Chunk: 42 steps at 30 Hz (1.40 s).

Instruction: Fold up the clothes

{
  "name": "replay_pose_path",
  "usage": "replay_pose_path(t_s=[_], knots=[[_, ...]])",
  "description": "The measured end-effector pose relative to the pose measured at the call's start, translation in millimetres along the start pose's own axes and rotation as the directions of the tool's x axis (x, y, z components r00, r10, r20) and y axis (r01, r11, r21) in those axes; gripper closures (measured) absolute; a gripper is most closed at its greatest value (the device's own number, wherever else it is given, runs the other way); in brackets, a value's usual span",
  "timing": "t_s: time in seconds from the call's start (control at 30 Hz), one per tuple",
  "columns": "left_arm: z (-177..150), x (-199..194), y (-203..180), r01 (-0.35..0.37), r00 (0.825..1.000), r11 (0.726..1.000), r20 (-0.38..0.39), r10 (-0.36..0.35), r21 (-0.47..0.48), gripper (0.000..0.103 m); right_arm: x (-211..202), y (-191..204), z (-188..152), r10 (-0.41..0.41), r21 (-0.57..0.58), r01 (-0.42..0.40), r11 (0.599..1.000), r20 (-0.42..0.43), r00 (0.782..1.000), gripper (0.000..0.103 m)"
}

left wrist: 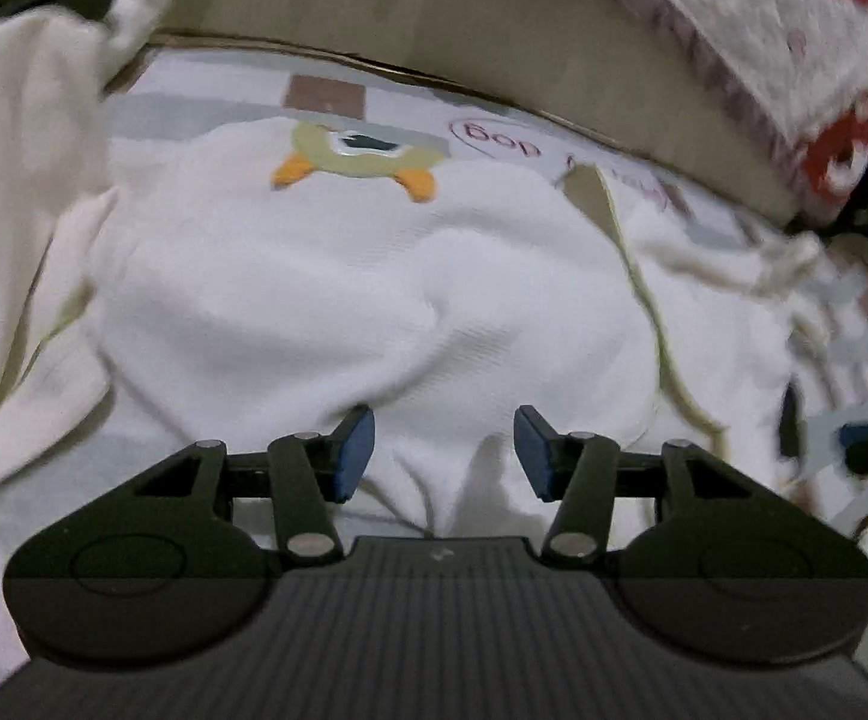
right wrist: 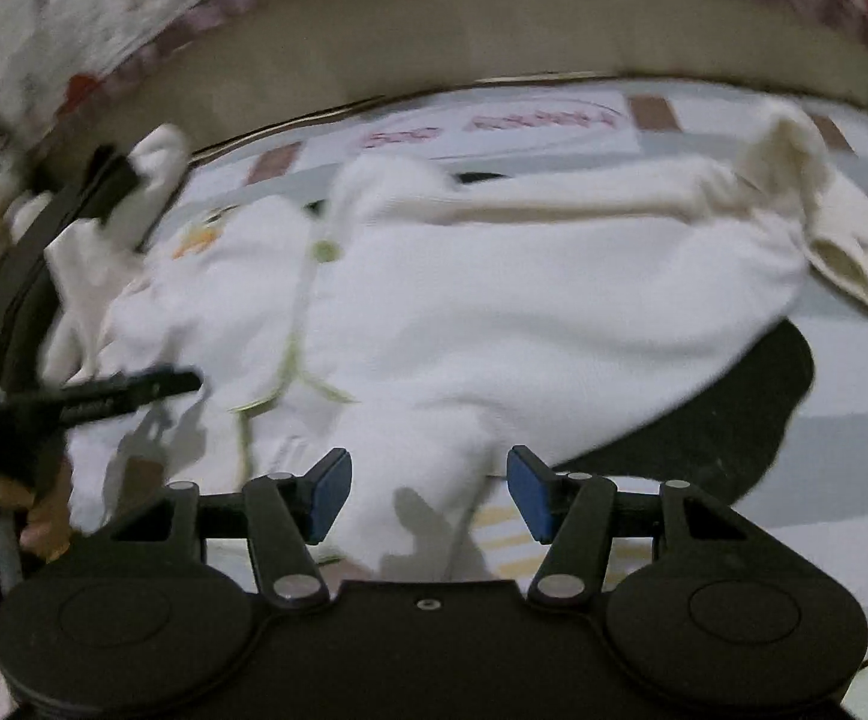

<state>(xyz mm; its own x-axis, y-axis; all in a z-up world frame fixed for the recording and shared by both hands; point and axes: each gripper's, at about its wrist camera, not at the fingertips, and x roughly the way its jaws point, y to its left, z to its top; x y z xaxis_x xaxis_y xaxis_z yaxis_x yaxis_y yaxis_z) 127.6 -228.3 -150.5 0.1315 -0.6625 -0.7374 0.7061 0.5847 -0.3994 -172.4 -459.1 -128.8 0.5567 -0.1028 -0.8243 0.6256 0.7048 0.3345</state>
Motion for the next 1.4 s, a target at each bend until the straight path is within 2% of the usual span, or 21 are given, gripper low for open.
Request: replay_pose_path(t_s=[0.07,0.23,0.4,0.53,0.6,0.7,0.77,0.9,0.93,1.0,1.03,1.07,1.1,1.13,1.17,1.2,1.27,1.33,1.4], knots=[[-2.8,-12.7,8.3,0.071,0.997,0.996,-0.003,-0.072,-0.054,0.052,5.1,2.6,-1.9,0.010,0.011,-0.010,1.000,0.008,1.000,0.038],[-22.9,-27.6,34.2,0.044,0.998,0.989,-0.032,-0.049,-0.139,0.052,18.0,9.2,-6.8,0.034,0.040,-0.035,0.999,0.030,0.999,0.038],[-27.3,-32.8,32.3,0.066,0.997,0.978,-0.016,-0.071,-0.199,0.050,29.9,13.2,-12.6,0.058,0.071,-0.061,0.996,0.051,0.997,0.038],[-32.5,-21.7,12.0,0.006,0.999,0.995,-0.030,-0.009,-0.098,0.048,35.0,3.3,-22.8,0.080,0.112,-0.087,0.990,0.059,0.995,0.037],[-33.6,-19.5,11.1,-0.023,1.000,0.993,-0.014,0.022,-0.114,0.048,37.6,-1.6,-27.8,0.092,0.132,-0.099,0.986,0.063,0.994,0.037],[-36.1,-20.5,9.6,0.005,0.999,0.990,0.038,0.001,-0.144,0.048,41.4,-9.1,-35.4,0.108,0.162,-0.118,0.980,0.070,0.992,0.033],[-39.4,-16.8,10.5,0.068,0.997,0.978,0.033,-0.063,-0.198,0.046,44.0,-14.0,-40.5,0.119,0.183,-0.131,0.974,0.074,0.990,0.033],[-56.3,-1.1,1.3,0.072,0.997,0.951,0.019,-0.069,-0.302,0.045,49.1,-23.9,-50.6,0.141,0.222,-0.156,0.962,0.085,0.986,0.032],[-60.7,1.9,-8.4,0.009,1.000,0.964,0.020,-0.003,-0.267,0.047,50.3,-26.3,-53.1,0.146,0.232,-0.163,0.959,0.087,0.985,0.032],[-66.6,8.7,-27.9,-0.046,0.997,0.985,0.050,0.055,-0.163,0.044,52.6,-23.9,-54.4,0.162,0.185,-0.183,0.966,0.122,0.979,0.031],[-68.4,11.8,-37.2,-0.069,0.995,0.992,0.059,0.076,-0.110,0.043,53.7,-19.7,-53.5,0.162,0.144,-0.181,0.973,0.131,0.978,0.036],[-70.2,14.9,-46.4,-0.092,0.993,0.994,0.068,0.095,-0.057,0.043,54.7,-14.3,-52.0,0.158,0.096,-0.172,0.980,0.134,0.978,0.045],[-71.8,16.8,-49.9,-0.107,0.991,0.994,0.081,0.109,-0.035,0.044,54.3,-9.9,-50.5,0.150,0.050,-0.158,0.986,0.136,0.979,0.071],[-73.3,18.6,-53.0,-0.122,0.988,0.992,0.094,0.123,-0.015,0.052,52.5,-6.4,-48.8,0.134,0.004,-0.136,0.991,0.138,0.981,0.090],[-72.6,17.1,-53.8,-0.135,0.986,0.991,0.100,0.135,-0.005,0.084,48.7,-4.4,-47.1,0.128,-0.035,-0.124,0.992,0.149,0.981,0.092],[-69.7,8.5,-56.2,-0.132,0.985,0.991,0.113,0.129,0.019,0.095,42.4,-4.7,-45.1,0.132,-0.064,-0.123,0.990,0.166,0.977,0.095],[-63.5,-9.7,-61.1,-0.124,0.984,0.990,0.139,0.114,0.070,0.097,25.4,-5.2,-37.1,0.146,-0.103,-0.129,0.986,0.190,0.971,0.096],[-54.0,-38.1,-71.1,-0.179,0.969,0.977,0.190,0.155,0.114,0.097,3.9,-8.3,-27.9,0.191,-0.153,-0.162,0.975,0.197,0.962,0.096],[-43.5,-71.7,-79.0,-0.195,0.957,0.973,0.244,0.160,0.126,0.097,-22.9,-11.2,-14.4,0.232,-0.203,-0.193,0.960,0.186,0.955,0.096]])
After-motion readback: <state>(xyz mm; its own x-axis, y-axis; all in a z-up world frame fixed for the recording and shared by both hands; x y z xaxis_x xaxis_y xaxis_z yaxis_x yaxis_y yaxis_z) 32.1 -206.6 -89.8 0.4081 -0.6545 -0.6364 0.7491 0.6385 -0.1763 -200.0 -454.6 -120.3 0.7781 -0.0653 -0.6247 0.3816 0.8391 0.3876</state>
